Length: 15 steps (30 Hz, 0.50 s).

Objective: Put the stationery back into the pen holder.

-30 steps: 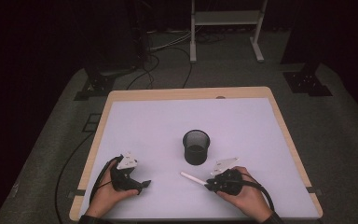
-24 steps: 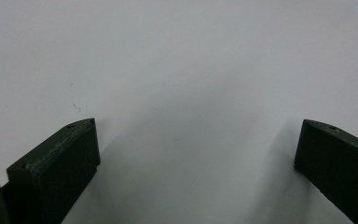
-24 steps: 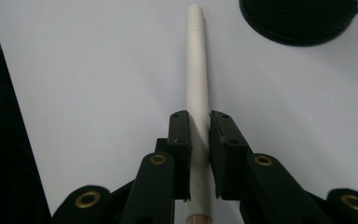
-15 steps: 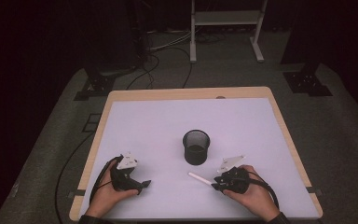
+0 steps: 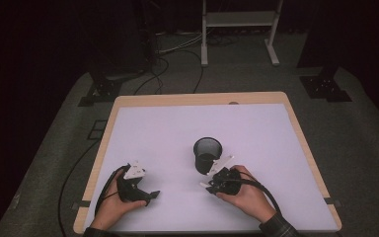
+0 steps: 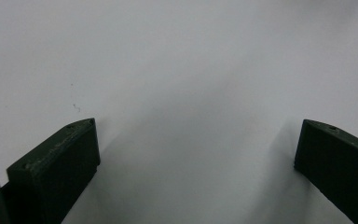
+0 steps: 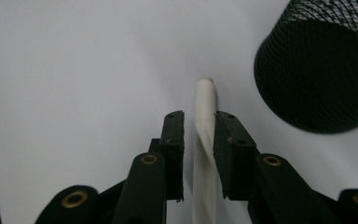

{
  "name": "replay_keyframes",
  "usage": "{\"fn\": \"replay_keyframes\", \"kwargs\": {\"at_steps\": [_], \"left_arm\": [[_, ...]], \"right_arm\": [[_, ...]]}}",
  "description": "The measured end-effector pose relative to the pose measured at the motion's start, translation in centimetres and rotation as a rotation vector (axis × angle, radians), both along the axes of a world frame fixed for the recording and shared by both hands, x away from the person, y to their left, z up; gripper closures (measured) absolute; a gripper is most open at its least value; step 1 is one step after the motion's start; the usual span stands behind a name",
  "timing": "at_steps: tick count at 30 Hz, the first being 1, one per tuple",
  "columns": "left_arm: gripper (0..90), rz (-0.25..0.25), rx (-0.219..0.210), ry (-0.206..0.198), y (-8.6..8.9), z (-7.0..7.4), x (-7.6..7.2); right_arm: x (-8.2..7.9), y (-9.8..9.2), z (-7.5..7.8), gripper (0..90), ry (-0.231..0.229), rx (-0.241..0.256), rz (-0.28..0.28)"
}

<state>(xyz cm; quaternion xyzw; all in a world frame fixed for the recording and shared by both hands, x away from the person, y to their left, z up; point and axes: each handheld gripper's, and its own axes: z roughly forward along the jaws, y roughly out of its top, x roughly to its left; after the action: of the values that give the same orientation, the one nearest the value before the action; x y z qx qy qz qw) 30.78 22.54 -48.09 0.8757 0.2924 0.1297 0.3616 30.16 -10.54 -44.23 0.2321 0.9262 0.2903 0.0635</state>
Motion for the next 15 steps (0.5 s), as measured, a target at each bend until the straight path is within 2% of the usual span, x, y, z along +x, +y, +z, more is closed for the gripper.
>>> {"fn": "replay_keyframes", "kwargs": {"at_steps": [3,6,9,10,13,15], "left_arm": [[0.0,0.0,0.0,0.0,0.0,0.0,0.0],[0.0,0.0,0.0,0.0,0.0,0.0,0.0],[0.0,0.0,0.0,0.0,0.0,0.0,0.0],[0.0,0.001,-0.001,0.0,0.0,0.0,0.0],[0.0,0.0,-0.001,0.0,0.0,0.0,0.0],[0.0,0.0,0.0,0.0,0.0,0.0,0.0]], "right_arm": [[0.3,0.7,-0.1,73.3,-0.006,-0.014,0.011],[0.9,1.7,-0.4,74.1,0.003,-0.051,0.012],[1.2,2.0,-0.6,74.4,0.012,-0.067,0.02],[1.4,2.3,-0.6,75.0,0.019,-0.096,0.021],[1.5,2.5,-0.5,75.9,0.031,-0.11,0.025],[1.7,2.8,-0.5,76.1,0.04,-0.141,0.033]]}}
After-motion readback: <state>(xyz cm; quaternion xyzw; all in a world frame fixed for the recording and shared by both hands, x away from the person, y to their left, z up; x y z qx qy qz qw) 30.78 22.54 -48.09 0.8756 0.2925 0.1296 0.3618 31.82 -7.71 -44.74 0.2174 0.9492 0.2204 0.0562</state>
